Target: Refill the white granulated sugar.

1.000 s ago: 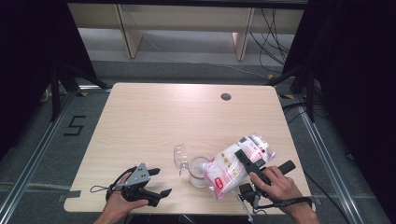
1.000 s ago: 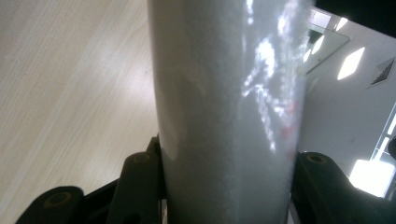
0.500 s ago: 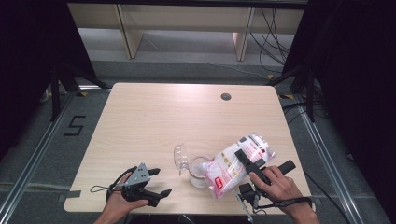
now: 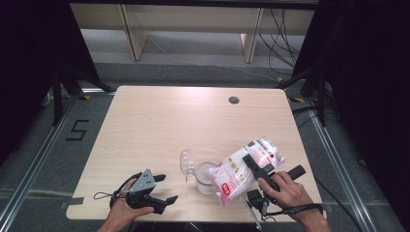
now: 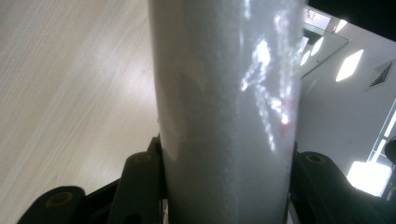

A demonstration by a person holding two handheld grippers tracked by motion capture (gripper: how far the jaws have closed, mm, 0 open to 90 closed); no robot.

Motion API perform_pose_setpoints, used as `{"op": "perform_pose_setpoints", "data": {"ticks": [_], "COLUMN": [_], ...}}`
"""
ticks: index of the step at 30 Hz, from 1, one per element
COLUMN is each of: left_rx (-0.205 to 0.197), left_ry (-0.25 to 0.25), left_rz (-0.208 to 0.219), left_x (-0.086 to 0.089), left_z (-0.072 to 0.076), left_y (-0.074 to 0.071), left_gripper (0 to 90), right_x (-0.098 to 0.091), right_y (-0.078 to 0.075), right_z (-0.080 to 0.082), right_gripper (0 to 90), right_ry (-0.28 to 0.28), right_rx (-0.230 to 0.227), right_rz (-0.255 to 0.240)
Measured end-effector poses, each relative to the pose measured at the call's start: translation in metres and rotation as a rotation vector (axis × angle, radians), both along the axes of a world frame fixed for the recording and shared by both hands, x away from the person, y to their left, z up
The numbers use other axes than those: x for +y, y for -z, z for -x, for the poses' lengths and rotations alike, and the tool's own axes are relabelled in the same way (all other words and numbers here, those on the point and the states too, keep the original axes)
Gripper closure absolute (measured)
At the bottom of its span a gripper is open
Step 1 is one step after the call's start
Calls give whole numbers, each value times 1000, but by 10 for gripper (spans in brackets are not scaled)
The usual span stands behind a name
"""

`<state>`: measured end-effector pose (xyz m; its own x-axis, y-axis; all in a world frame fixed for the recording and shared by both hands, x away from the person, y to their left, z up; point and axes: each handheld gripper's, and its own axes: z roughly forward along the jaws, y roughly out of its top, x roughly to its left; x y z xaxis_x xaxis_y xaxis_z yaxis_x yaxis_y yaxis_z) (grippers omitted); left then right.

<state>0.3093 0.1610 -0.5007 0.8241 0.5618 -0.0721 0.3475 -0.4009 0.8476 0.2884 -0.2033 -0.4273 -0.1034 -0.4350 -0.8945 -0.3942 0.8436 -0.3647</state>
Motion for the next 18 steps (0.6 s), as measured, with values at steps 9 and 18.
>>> {"op": "perform_pose_setpoints", "data": {"ticks": [9, 18], "left_rx": [10, 13], "left_ry": [-3, 3], "left_rz": [35, 31], "left_x": [-2, -1], "left_z": [1, 0], "left_y": [1, 1], "left_gripper": [154, 153], "right_x": [1, 2], "right_y": [-2, -3], "right_z": [-2, -3], "right_gripper": [595, 596], "right_ry": [-24, -29], "right_rx": [-2, -5], "right_rz": [20, 35]}}
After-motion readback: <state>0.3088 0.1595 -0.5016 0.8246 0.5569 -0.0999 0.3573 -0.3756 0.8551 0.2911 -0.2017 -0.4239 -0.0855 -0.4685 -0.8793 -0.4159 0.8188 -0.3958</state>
